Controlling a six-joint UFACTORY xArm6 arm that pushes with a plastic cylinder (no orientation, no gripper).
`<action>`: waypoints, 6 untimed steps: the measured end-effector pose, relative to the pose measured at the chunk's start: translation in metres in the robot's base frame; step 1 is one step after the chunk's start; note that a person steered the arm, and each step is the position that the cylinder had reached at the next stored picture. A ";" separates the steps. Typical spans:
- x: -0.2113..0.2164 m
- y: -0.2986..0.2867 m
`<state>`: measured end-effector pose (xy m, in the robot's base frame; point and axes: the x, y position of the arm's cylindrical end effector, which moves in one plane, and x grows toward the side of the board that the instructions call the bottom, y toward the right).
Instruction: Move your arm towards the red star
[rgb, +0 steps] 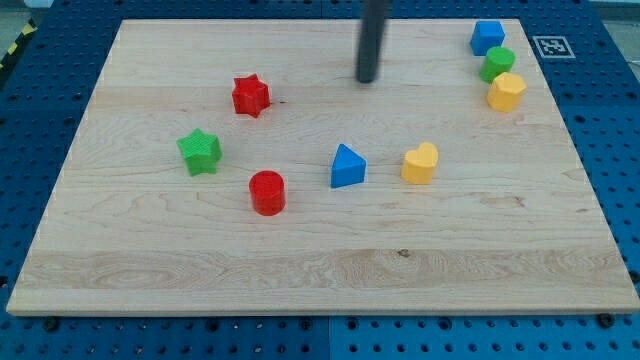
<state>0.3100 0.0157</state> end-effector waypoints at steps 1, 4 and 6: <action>0.001 -0.110; 0.039 -0.180; 0.053 -0.113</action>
